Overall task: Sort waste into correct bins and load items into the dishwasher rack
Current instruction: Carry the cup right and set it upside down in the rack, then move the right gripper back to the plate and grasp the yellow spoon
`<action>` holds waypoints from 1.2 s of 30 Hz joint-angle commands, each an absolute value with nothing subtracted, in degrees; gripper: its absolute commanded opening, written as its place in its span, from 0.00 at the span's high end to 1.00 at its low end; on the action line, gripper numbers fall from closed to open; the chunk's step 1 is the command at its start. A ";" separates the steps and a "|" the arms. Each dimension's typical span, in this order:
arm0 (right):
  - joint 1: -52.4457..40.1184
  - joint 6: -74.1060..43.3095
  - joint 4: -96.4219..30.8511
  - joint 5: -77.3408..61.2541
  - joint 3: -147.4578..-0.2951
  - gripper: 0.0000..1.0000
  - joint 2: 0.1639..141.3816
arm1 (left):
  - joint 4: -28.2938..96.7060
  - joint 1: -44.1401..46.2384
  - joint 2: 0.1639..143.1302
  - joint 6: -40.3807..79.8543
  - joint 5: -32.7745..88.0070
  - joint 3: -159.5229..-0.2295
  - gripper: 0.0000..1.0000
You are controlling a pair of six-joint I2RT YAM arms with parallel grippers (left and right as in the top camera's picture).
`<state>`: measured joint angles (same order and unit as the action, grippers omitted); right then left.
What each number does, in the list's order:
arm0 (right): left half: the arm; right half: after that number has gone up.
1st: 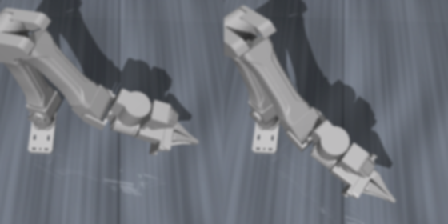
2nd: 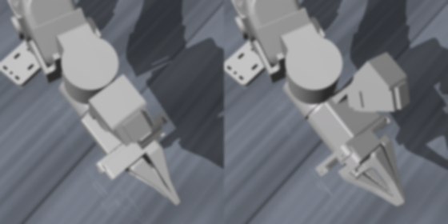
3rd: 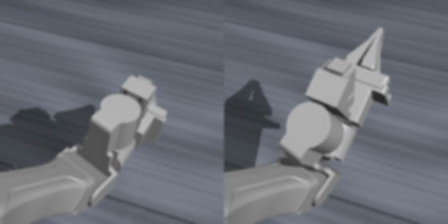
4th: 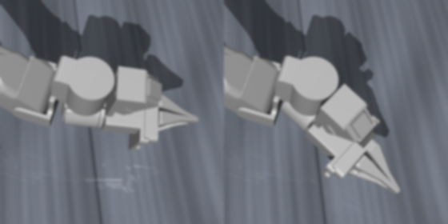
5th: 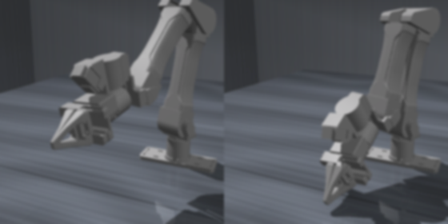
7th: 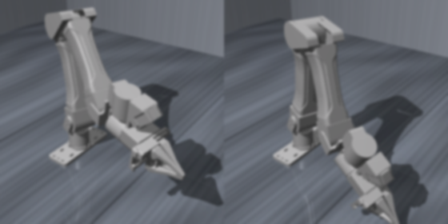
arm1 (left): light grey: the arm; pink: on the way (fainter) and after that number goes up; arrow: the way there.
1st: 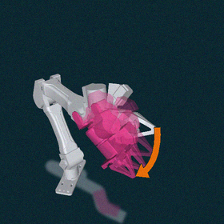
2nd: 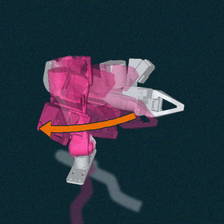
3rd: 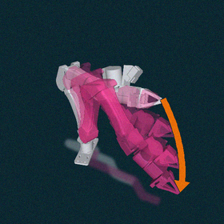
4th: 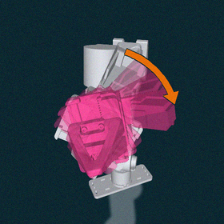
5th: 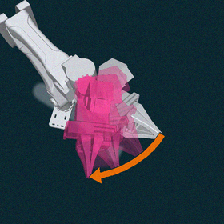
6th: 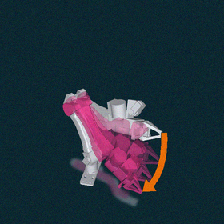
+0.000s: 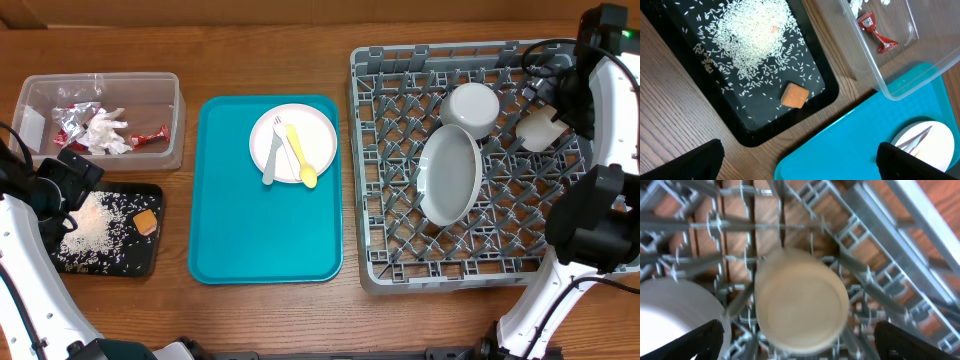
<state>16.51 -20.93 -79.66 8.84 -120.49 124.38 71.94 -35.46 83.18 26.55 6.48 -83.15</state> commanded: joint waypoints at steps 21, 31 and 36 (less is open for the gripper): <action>-11.79 -9.72 -91.11 -12.05 -147.41 0.00 116.60 | 71.72 -35.62 83.35 25.28 6.66 -82.74 0.00; -27.66 -9.78 -78.91 -12.03 -136.66 0.24 124.40 | 71.72 -35.62 83.35 25.28 6.66 -82.74 0.00; -32.32 -10.33 -72.60 -8.97 -131.41 0.29 129.86 | 71.72 -35.62 83.35 25.28 6.66 -82.74 0.00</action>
<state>-30.26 -10.28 -74.32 -11.27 -133.69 126.89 71.92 -35.46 83.18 26.55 6.48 -83.11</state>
